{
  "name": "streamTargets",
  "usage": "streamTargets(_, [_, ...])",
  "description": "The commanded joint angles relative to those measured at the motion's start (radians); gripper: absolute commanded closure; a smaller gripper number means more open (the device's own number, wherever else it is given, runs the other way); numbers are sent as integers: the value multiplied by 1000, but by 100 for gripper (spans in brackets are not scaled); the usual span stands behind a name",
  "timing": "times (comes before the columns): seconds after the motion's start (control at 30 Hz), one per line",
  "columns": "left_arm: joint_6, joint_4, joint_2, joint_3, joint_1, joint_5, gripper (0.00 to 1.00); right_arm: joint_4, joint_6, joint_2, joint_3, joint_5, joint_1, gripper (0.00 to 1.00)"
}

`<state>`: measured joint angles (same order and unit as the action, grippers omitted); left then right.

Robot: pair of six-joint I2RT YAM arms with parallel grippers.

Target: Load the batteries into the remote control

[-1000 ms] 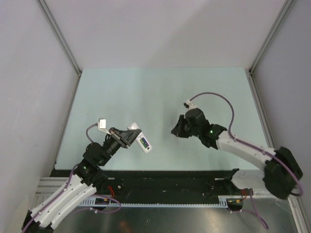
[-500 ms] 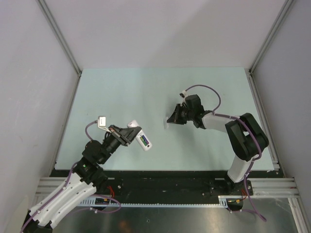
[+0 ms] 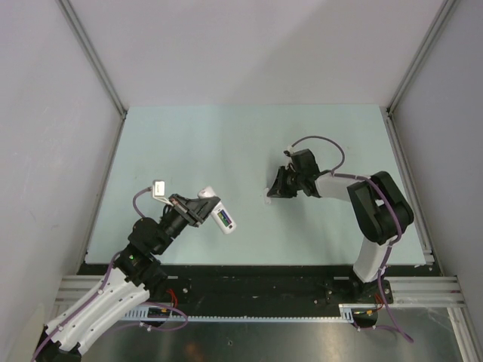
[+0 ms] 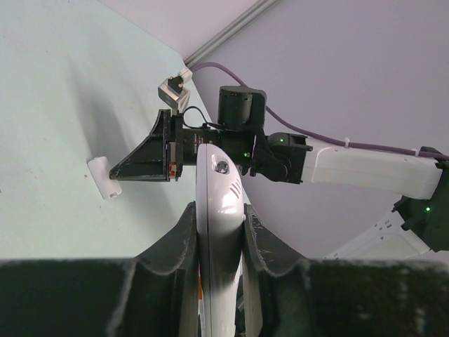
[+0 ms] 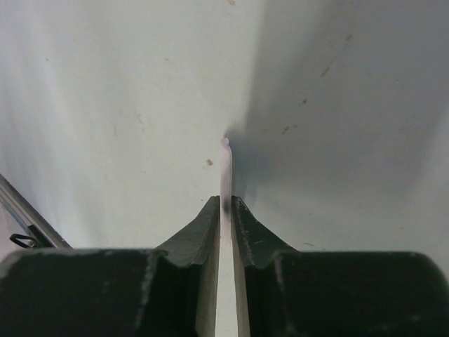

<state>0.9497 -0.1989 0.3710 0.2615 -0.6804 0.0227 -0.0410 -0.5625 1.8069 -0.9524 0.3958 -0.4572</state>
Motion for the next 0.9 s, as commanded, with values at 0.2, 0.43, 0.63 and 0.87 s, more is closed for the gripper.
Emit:
streamTargets(0.2, [1, -50, -7, 5, 1, 0, 100, 95, 29, -40, -28, -72, 43, 61])
streamTargets(0.43, [1, -50, -1, 5, 1, -4, 100, 219, 90, -117, -121, -296, -87, 45])
streamTargets(0.63, [15, -50, -3, -11, -1, -13, 100, 507, 69, 9, -301, -666, -277, 33])
streamTargets(0.87, [9, -50, -4, -4, 1, -38, 100, 555, 10, 80, -350, -756, -308, 30])
